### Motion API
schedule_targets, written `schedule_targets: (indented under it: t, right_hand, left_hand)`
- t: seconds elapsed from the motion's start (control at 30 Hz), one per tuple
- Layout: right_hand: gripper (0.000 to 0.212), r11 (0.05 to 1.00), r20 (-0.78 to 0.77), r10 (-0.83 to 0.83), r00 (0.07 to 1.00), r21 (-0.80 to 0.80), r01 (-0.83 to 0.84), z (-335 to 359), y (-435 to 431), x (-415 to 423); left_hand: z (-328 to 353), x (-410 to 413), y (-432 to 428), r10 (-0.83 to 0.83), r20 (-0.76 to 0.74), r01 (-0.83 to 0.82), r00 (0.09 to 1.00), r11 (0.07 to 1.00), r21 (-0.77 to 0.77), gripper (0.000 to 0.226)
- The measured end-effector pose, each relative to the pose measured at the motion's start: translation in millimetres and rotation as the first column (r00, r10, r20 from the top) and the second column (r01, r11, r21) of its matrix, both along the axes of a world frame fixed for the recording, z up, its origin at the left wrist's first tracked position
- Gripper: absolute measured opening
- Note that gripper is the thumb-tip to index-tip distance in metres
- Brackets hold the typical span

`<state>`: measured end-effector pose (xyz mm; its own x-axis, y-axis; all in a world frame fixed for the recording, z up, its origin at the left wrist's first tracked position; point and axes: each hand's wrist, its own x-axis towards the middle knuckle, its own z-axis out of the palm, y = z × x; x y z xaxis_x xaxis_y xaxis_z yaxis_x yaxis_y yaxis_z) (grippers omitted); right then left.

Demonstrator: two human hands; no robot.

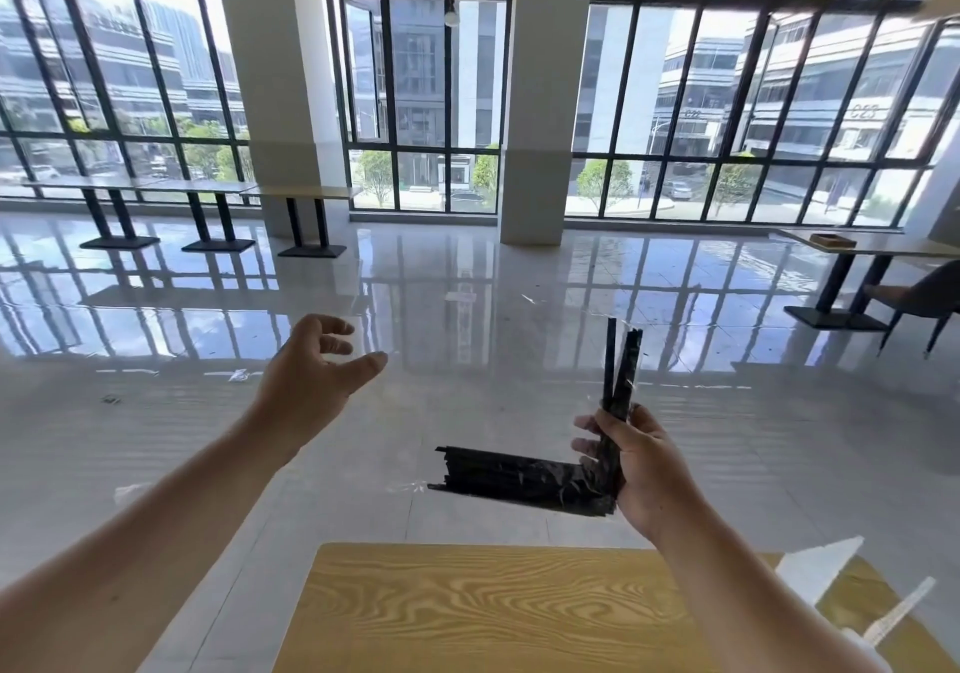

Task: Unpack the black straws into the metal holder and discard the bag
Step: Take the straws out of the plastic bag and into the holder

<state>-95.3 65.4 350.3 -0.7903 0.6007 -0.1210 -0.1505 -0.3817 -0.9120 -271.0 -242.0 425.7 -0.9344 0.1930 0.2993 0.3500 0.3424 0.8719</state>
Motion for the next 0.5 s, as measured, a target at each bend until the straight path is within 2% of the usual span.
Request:
schedule_targets:
  t: [0.07,0.17,0.27,0.4,0.5]
  right_hand:
    - [0.008,1.0,-0.007,0.006,1.0,0.008,-0.006,2.0,1.3,1.7]
    - [0.008,1.0,-0.018,0.007,1.0,0.009,-0.007,2.8,3.1,3.8]
    - [0.007,1.0,-0.014,-0.005,1.0,0.019,0.005,3.2,5.7,7.3]
    - [0.005,0.997,0.03,-0.048,0.998,0.057,0.046,0.9,12.5,10.9]
    - [0.004,0.988,0.122,-0.123,0.985,0.112,0.11,-6.4,18.6,11.0]
  left_hand:
    - [-1.0,1.7,0.8,0.076,-0.126,-0.083,0.989,0.995,-0.051,0.05]
    - [1.8,4.5,2.6,0.147,-0.241,-0.173,0.959,0.981,-0.091,0.038]
    - [4.5,7.0,5.1,0.138,-0.243,-0.174,0.96,0.976,-0.133,0.019]
    - [11.8,12.5,2.9,0.138,-0.257,-0.186,0.956,0.967,-0.173,0.026]
    - [15.2,15.6,4.8,0.033,-0.154,-0.051,0.988,0.992,-0.115,0.024]
